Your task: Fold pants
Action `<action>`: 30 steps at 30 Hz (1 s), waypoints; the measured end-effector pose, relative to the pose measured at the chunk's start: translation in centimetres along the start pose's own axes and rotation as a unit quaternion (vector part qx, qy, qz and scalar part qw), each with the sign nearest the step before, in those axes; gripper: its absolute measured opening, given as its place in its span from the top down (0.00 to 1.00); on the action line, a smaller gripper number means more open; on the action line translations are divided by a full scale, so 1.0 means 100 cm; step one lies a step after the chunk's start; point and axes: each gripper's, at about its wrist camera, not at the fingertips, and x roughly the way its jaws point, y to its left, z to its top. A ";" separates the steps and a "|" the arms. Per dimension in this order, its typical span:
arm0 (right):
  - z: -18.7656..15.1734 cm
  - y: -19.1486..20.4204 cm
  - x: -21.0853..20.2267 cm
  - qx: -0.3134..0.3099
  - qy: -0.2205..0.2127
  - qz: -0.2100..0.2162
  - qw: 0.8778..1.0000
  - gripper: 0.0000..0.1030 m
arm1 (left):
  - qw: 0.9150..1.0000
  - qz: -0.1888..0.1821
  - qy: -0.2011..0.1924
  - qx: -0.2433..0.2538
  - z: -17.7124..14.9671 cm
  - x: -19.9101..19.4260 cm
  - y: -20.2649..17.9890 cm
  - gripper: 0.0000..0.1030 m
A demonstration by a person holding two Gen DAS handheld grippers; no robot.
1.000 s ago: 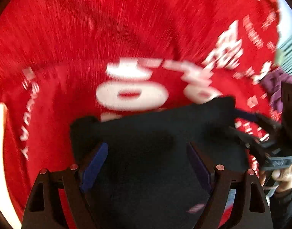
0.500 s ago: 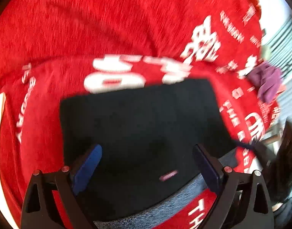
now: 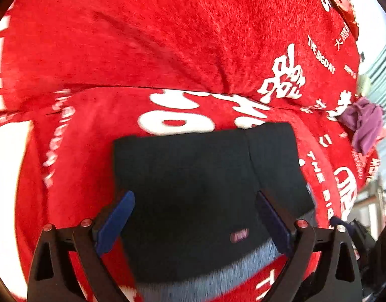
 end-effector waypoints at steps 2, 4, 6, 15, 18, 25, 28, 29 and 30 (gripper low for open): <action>-0.003 0.004 -0.004 0.002 0.004 -0.018 1.000 0.01 | 1.000 0.020 -0.010 0.002 -0.017 -0.009 -0.001 0.01; 0.003 0.008 -0.001 -0.008 -0.002 -0.033 0.999 0.01 | 0.999 0.037 -0.009 0.003 -0.028 -0.012 -0.001 0.01; 0.032 0.007 0.001 -0.017 -0.023 -0.047 0.998 0.01 | 0.999 0.037 -0.003 -0.005 -0.040 -0.012 0.001 0.01; 0.155 -0.029 0.124 0.007 0.068 0.037 0.997 0.01 | 0.997 0.047 0.052 -0.039 -0.074 0.024 0.008 0.01; 0.135 -0.064 0.185 0.087 0.188 0.029 0.978 0.01 | 0.996 0.032 0.063 -0.053 -0.076 0.027 0.009 0.01; 0.137 -0.057 0.154 0.058 0.135 -0.006 0.989 0.00 | 0.997 0.044 0.040 -0.055 -0.078 0.004 0.001 0.01; 0.128 -0.039 0.095 0.048 0.076 0.011 0.996 0.00 | 0.997 0.072 0.026 -0.031 -0.082 -0.011 -0.010 0.01; 0.119 -0.032 0.076 0.043 0.063 0.009 0.997 0.00 | 0.996 0.081 0.024 -0.020 -0.085 -0.014 -0.016 0.01; 0.108 -0.026 0.060 0.036 0.057 0.001 0.998 0.00 | 0.996 0.090 0.022 -0.009 -0.088 -0.016 -0.020 0.01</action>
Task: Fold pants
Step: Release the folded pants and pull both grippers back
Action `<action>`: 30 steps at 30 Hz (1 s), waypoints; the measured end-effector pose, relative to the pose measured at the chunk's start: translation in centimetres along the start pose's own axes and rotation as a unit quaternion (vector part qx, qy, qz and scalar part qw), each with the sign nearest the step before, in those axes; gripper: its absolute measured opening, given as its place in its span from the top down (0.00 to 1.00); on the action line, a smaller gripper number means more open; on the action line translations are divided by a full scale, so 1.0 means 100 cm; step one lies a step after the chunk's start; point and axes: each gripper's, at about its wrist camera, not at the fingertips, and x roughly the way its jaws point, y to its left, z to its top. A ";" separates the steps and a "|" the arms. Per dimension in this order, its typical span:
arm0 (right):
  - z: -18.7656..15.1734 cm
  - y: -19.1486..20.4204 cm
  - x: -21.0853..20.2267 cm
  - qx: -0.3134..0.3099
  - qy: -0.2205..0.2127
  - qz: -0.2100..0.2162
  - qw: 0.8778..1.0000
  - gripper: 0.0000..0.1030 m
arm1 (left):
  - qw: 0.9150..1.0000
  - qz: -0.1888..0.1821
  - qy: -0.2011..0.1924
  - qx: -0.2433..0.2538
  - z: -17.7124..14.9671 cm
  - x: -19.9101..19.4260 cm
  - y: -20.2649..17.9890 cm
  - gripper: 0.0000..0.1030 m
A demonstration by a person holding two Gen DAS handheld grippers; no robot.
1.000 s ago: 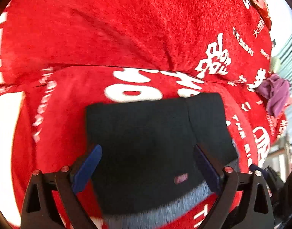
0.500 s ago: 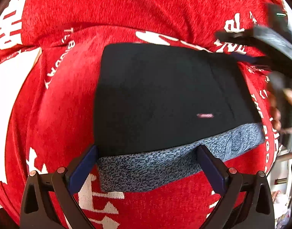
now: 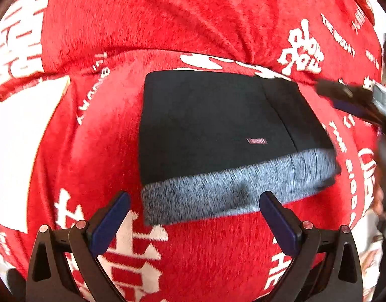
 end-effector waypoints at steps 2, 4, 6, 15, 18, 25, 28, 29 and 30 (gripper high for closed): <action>-0.031 0.012 -0.026 -0.008 -0.009 -0.063 0.998 0.00 | 1.000 0.011 -0.009 0.014 -0.007 -0.006 -0.007 0.01; -0.053 0.018 -0.039 -0.010 -0.021 -0.095 0.995 0.00 | 1.000 0.014 -0.013 0.021 -0.012 -0.009 -0.012 0.01; -0.074 0.023 -0.047 0.001 -0.020 -0.130 0.991 0.00 | 0.999 0.024 -0.018 0.027 -0.017 -0.010 -0.016 0.01; -0.091 0.045 -0.044 -0.003 0.007 -0.156 0.988 0.00 | 0.999 0.042 -0.019 0.020 -0.023 -0.014 -0.016 0.01; -0.092 0.049 -0.044 -0.001 0.006 -0.164 0.986 0.00 | 0.998 0.048 -0.018 0.021 -0.023 -0.016 -0.015 0.01; -0.100 0.047 -0.037 -0.001 0.020 -0.170 0.985 0.00 | 0.997 0.068 -0.013 0.027 -0.027 -0.016 -0.014 0.01; -0.104 0.047 -0.031 -0.002 0.029 -0.172 0.985 0.00 | 0.997 0.073 -0.015 0.031 -0.029 -0.016 -0.016 0.01; -0.105 0.047 -0.030 -0.002 0.030 -0.172 0.985 0.00 | 0.997 0.068 -0.012 0.027 -0.030 -0.015 -0.016 0.01; -0.106 0.048 -0.029 -0.003 0.031 -0.173 0.985 0.00 | 0.998 0.065 -0.011 0.024 -0.030 -0.015 -0.015 0.01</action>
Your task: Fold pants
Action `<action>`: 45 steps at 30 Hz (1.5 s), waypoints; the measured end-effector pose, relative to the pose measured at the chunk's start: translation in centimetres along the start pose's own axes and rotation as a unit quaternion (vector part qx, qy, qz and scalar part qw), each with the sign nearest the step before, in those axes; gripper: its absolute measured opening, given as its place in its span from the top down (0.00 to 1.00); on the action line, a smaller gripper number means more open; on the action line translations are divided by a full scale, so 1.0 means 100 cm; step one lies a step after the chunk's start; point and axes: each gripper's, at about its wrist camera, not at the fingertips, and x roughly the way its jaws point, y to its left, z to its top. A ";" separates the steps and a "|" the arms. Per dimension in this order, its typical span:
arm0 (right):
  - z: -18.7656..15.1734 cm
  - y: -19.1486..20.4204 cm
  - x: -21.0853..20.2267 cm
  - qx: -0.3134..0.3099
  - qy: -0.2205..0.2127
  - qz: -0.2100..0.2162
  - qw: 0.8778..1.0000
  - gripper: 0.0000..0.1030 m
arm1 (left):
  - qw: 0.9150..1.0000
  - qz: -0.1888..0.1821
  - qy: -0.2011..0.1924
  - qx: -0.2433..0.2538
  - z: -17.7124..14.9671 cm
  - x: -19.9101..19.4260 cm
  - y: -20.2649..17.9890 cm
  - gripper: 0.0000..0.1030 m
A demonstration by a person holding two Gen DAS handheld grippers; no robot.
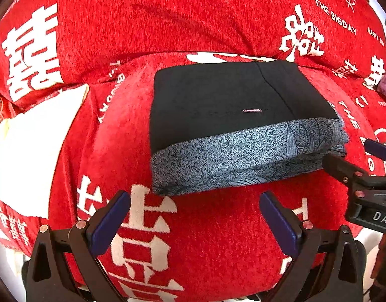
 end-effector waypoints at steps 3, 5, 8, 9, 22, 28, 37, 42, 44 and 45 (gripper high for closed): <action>-0.001 0.001 0.001 -0.001 0.000 0.001 1.000 0.00 | 1.000 -0.008 -0.002 -0.010 -0.002 0.000 0.002 0.01; -0.001 0.002 0.000 -0.002 -0.002 -0.003 1.000 0.00 | 1.000 -0.011 -0.012 -0.022 -0.002 -0.002 0.005 0.01; -0.001 0.003 -0.001 -0.005 -0.004 -0.002 1.000 0.00 | 0.999 -0.008 -0.029 -0.042 -0.003 -0.007 0.011 0.01; -0.001 0.003 -0.002 -0.005 -0.005 -0.001 1.000 0.00 | 0.998 -0.002 -0.032 -0.045 -0.003 -0.009 0.011 0.01; -0.001 0.007 0.001 -0.014 -0.001 0.001 1.000 0.00 | 0.998 0.021 -0.056 -0.012 -0.002 -0.014 0.002 0.01; 0.001 0.007 -0.003 -0.012 -0.007 -0.001 1.000 0.00 | 0.998 0.016 -0.057 -0.007 -0.002 -0.017 0.000 0.01; 0.001 0.008 -0.004 -0.011 -0.007 0.000 1.000 0.00 | 0.998 0.021 -0.058 -0.006 -0.003 -0.018 0.000 0.01; 0.002 0.007 -0.004 -0.011 -0.008 -0.001 1.000 0.00 | 0.998 0.023 -0.056 -0.005 -0.002 -0.017 0.000 0.01; 0.002 0.007 -0.004 -0.010 -0.008 0.000 1.000 0.00 | 0.998 0.023 -0.056 -0.006 -0.002 -0.016 0.000 0.01; 0.002 0.007 -0.004 -0.011 -0.008 -0.001 1.000 0.00 | 0.998 0.023 -0.055 -0.006 -0.002 -0.016 0.000 0.01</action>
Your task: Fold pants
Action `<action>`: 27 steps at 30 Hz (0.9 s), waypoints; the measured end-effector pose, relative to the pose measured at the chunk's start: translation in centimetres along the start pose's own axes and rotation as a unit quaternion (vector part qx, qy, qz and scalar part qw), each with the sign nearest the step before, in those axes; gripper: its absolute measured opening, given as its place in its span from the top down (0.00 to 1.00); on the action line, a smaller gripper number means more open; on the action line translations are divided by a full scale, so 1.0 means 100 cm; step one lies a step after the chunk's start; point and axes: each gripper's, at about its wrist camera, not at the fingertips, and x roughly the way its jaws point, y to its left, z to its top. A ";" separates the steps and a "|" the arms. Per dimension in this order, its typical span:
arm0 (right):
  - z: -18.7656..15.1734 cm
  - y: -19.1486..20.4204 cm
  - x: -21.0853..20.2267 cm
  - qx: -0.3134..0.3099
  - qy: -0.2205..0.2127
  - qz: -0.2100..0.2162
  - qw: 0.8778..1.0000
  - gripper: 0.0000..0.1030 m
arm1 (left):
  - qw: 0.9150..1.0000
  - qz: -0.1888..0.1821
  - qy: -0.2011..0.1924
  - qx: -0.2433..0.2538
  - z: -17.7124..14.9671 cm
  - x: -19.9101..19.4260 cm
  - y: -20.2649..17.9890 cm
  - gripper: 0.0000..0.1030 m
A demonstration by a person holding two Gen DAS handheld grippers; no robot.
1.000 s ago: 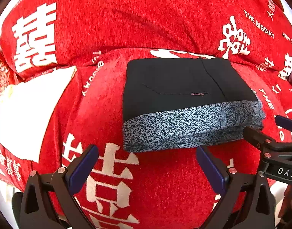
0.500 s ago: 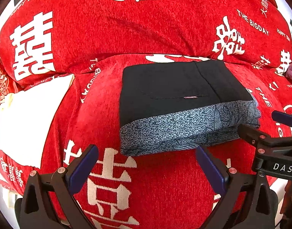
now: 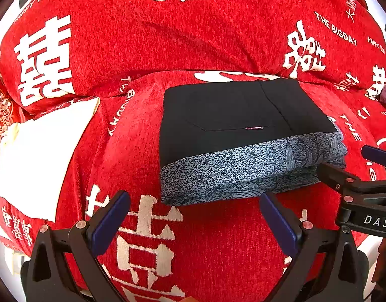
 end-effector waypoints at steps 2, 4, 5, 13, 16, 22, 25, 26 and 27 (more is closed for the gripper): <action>0.000 0.000 0.000 -0.001 0.000 0.000 1.000 0.00 | 1.000 0.000 0.001 -0.001 0.000 0.001 0.000 0.01; 0.000 0.000 0.001 -0.001 0.000 0.000 1.000 0.00 | 1.000 0.000 0.002 -0.001 0.000 0.002 0.001 0.01; 0.000 0.000 0.001 -0.001 0.000 0.000 1.000 0.00 | 1.000 0.000 0.002 -0.001 0.000 0.002 0.001 0.01; 0.001 0.001 0.003 -0.002 0.002 0.000 1.000 0.00 | 1.000 -0.002 0.004 0.000 0.000 0.005 0.003 0.01; 0.001 0.001 0.003 0.000 0.004 0.000 1.000 0.00 | 1.000 -0.004 0.004 -0.001 0.000 0.005 0.004 0.01; 0.001 0.002 0.005 -0.003 0.003 0.000 1.000 0.00 | 1.000 -0.004 0.008 -0.002 0.000 0.007 0.005 0.01; 0.002 0.003 0.006 -0.005 0.003 0.000 1.000 0.00 | 1.000 -0.004 0.009 -0.002 0.000 0.008 0.005 0.01; 0.002 0.003 0.006 -0.006 0.003 0.000 1.000 0.00 | 1.000 -0.004 0.009 -0.002 0.000 0.008 0.005 0.01; 0.002 0.003 0.006 -0.006 0.003 -0.001 1.000 0.00 | 1.000 -0.004 0.008 -0.003 0.000 0.008 0.006 0.01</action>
